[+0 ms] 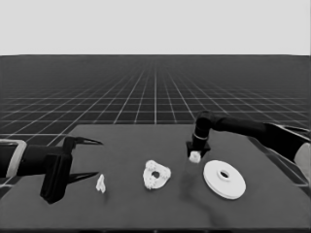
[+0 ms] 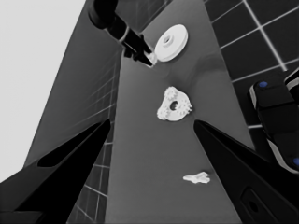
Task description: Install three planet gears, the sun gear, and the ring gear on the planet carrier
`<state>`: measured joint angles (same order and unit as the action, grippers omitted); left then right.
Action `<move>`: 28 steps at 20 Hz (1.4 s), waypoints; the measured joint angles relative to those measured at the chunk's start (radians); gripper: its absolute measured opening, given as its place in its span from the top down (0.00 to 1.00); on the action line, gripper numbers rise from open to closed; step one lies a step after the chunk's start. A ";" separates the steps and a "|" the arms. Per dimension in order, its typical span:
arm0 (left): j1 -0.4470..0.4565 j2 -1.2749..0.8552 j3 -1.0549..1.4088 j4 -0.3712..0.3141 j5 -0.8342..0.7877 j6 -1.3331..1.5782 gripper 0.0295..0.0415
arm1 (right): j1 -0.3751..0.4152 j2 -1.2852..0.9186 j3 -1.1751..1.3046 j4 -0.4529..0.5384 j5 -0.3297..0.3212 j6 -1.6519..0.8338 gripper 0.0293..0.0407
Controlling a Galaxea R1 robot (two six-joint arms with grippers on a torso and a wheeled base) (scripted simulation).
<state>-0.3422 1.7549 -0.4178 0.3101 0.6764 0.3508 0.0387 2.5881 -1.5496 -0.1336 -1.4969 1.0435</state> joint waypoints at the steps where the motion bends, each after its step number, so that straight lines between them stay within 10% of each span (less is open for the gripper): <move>1: 0.000 0.000 0.000 0.000 0.000 0.000 0.25 | -0.003 0.109 0.031 -0.019 -0.024 0.193 0.83; 6: 0.000 0.000 0.000 0.000 0.000 0.000 0.25 | -0.009 0.455 -0.127 -0.025 -0.042 0.323 0.83; 28: 0.000 0.000 0.000 0.000 0.000 0.000 0.25 | -0.143 0.497 -0.229 -0.141 -0.004 0.346 0.83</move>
<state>-0.3422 1.7549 -0.4178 0.3101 0.6764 0.3508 -0.1048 3.0851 -1.7789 -0.2748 -1.5007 1.3899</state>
